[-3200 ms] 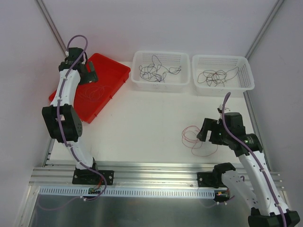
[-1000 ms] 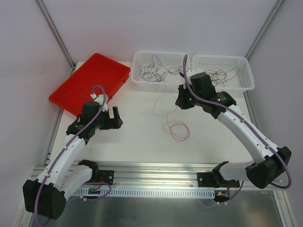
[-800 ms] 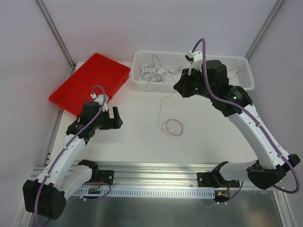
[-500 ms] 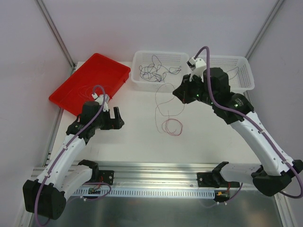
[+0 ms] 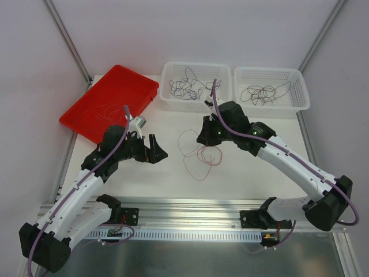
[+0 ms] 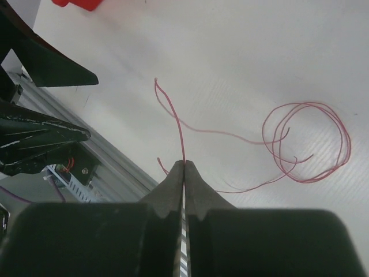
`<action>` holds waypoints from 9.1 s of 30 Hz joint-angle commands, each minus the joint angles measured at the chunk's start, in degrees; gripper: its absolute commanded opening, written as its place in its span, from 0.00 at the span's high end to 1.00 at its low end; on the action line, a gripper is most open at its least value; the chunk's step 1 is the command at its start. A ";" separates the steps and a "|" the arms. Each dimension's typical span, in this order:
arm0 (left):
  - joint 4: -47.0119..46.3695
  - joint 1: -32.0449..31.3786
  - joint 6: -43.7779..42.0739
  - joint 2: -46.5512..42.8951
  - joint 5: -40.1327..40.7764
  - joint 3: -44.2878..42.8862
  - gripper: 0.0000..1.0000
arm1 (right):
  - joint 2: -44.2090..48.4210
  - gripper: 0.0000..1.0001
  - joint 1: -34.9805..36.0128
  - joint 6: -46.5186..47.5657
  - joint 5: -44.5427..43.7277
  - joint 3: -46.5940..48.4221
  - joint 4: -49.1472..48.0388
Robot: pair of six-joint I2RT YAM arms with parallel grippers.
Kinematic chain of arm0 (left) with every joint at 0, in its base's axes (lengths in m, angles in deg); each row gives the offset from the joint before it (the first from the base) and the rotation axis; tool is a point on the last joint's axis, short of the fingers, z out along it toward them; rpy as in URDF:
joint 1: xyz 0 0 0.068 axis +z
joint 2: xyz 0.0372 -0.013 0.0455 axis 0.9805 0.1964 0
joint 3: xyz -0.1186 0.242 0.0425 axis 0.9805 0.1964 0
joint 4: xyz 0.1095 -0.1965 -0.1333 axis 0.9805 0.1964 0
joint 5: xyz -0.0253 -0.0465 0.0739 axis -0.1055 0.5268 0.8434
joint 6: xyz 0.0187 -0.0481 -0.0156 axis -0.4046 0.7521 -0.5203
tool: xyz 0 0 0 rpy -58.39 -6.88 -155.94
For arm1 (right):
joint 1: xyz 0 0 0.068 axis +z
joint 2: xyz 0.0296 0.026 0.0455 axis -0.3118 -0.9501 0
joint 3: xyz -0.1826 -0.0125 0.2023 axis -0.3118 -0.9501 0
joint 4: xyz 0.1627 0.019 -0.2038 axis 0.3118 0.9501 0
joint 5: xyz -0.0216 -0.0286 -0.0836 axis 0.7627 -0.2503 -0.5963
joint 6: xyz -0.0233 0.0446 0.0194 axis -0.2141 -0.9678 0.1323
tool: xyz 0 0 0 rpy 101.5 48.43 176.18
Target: Untangle the cables
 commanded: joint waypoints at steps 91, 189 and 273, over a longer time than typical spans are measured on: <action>14.21 25.01 -7.43 58.10 29.33 -65.06 0.10 | 28.21 0.03 4.13 -3.16 -31.31 -17.89 21.49; -19.10 -21.99 -14.71 10.62 8.31 -9.24 0.01 | 9.49 0.99 -4.57 4.93 2.88 10.94 -0.05; 2.07 25.71 -12.80 41.16 30.56 -44.67 0.01 | 36.12 0.03 -5.01 4.40 -19.79 -20.71 16.47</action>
